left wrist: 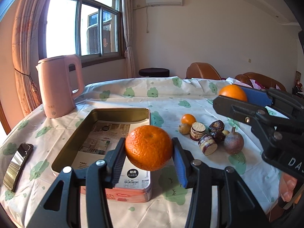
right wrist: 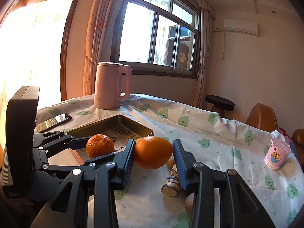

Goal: Organize fruits
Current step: 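Lift the orange in the right tool while the left tool lifts the tangerine toward the tin, then lower the orange in the right tool while the left tool lowers the tangerine over the tin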

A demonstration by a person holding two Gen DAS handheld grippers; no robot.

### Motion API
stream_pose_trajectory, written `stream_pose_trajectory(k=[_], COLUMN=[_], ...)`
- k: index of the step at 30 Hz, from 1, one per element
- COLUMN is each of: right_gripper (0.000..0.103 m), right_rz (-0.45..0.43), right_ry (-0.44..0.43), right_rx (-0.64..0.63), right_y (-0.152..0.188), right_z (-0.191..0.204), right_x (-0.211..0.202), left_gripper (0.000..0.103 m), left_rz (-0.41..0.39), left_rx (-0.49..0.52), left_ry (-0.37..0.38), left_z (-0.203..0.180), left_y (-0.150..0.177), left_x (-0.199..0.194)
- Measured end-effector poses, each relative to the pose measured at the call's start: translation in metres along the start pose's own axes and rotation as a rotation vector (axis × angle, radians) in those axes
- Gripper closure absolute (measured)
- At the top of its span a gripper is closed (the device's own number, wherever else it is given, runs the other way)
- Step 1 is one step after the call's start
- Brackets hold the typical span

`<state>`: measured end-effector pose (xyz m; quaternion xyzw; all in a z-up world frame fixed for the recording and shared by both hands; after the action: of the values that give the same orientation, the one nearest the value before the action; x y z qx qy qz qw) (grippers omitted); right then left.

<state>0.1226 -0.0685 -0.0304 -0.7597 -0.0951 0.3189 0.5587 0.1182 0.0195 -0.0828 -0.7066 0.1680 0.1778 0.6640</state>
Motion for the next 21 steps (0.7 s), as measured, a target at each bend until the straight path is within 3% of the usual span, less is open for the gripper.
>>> stream_pose_trajectory(k=[21], right_gripper=[0.061], right_rz=[-0.025], right_ry=[-0.064], right_rx=[-0.068], right_y=[-0.043], right_z=[0.037], right_x=[0.030], left_gripper=[0.054], left_rz=[-0.018], left_rx=[-0.033], left_ry=[-0.086], left_z=[0.057], left_y=[-0.019], left_x=[0.008])
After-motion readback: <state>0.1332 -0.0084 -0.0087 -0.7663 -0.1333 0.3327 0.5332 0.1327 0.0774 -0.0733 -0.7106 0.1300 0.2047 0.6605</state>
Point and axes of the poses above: each gripper's, at about its wrist camera, not at the fingertips, and x roughly the way its jaws point, z to its left, y to its underside, the point moved 9 cm from there along x, roughly the way its jaws point, and after that the axes turned 4 degrees about -x, right-handed, at the moved point
